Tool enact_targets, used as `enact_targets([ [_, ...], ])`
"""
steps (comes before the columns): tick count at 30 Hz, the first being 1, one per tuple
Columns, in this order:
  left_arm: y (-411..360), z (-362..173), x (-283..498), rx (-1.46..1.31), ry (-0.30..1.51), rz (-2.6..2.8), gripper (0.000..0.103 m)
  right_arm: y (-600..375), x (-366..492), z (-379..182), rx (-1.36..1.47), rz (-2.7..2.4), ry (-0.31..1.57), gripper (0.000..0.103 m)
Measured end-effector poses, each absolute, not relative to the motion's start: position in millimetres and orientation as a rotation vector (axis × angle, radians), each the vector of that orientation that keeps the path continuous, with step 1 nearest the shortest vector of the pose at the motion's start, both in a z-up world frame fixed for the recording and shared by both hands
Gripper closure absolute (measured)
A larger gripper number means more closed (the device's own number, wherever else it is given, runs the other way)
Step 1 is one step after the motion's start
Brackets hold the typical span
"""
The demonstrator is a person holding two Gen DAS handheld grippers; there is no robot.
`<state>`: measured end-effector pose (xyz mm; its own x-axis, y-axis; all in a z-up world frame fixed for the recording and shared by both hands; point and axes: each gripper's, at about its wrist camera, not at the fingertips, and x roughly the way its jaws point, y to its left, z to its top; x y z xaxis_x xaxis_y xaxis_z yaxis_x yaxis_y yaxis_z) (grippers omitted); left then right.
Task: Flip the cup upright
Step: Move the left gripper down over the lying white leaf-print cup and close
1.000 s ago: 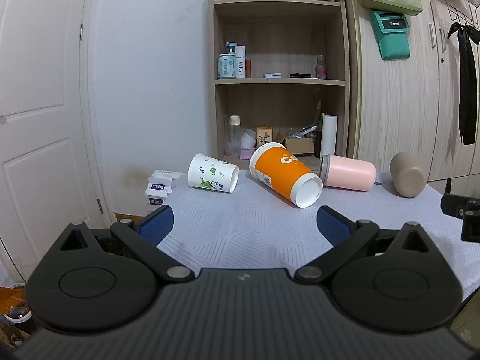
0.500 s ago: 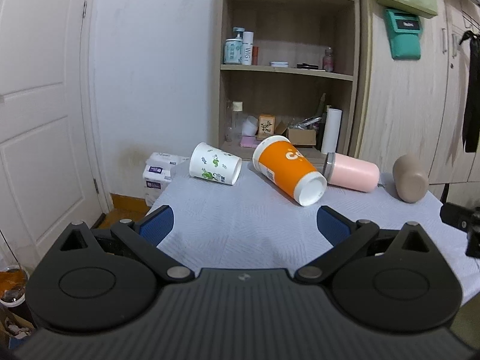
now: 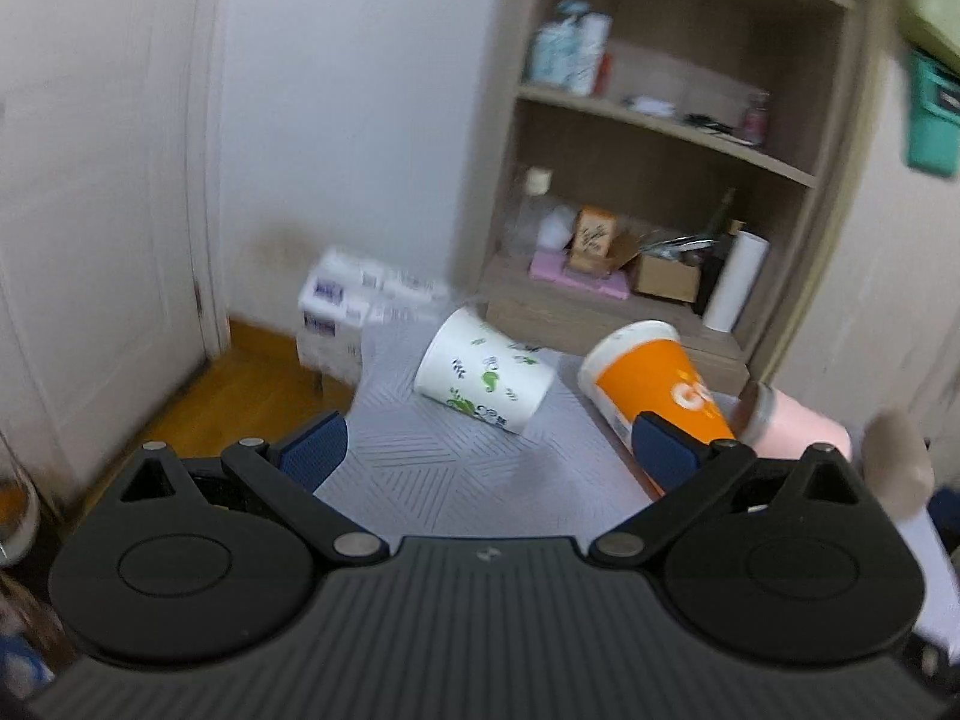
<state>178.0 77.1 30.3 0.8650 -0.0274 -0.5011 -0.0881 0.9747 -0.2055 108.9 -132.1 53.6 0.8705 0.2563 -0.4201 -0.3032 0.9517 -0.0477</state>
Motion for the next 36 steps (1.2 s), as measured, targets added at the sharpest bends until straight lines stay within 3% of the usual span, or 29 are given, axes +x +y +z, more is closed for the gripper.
enact_targets([
  [10,110.1,0.4,278.5,-0.571,0.631,0.119,0.003,-119.0,155.4,61.0,-0.206,0.429,0.487,0.000],
  [36,112.8,-41.1,337.9,-0.710,0.779,0.204,0.003,-65.8,258.5,52.6,-0.522,0.708,0.496,0.000],
])
